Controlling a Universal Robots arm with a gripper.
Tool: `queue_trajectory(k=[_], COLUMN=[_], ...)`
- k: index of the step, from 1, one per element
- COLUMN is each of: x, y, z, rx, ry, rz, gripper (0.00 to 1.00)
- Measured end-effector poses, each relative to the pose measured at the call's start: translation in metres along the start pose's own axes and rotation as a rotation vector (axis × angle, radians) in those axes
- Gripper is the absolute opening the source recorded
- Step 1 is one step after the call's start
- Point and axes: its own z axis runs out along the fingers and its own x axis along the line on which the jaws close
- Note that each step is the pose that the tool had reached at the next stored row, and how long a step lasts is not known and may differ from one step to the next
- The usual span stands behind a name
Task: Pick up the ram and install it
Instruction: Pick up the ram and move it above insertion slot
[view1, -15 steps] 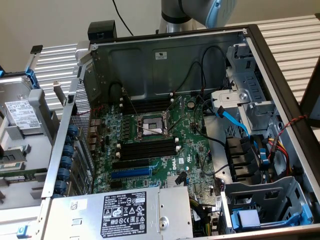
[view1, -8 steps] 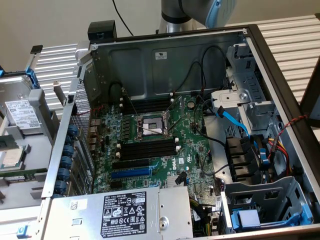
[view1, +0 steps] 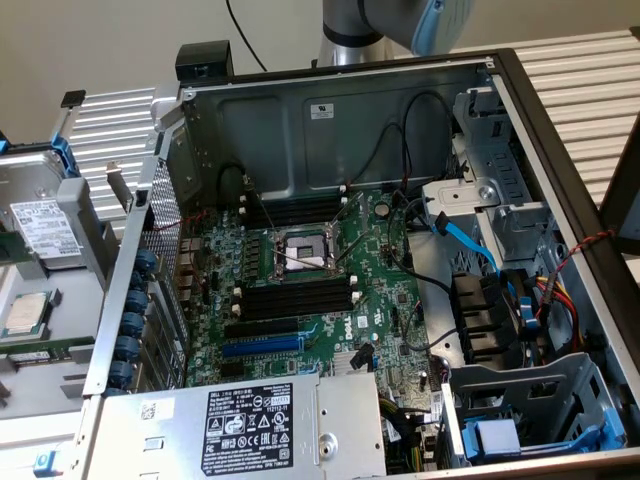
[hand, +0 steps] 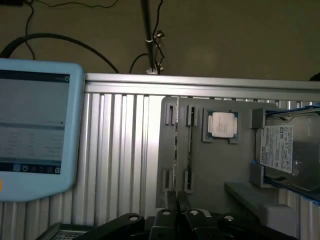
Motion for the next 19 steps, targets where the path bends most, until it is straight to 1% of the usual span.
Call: queue_trajectory(k=[4,7,11,13,14,17,18,19], x=[0.0,0.001,0.001,0.001,0.001,0.002,0.002,0.002], y=[-0.0121,-0.0242,-0.0391,-0.0453,-0.0481,-0.0566,-0.0597,-0.0635], z=[-0.0187,-0.0328,-0.0453,-0.0484,-0.0492,-0.0499,-0.0503,-0.0508], rx=[-0.0005,-0.0012,-0.0052,-0.0105,-0.0145,-0.0294,-0.0334,-0.035], ry=[0.0,-0.0006,-0.0007,-0.0008,-0.0009,-0.0012,-0.0013,-0.0013], rz=[0.0,0.0,0.0,0.0,0.0,0.0,0.0,0.0], gripper=[0.13,0.13,0.13,0.13,0.13,0.13,0.13,0.13])
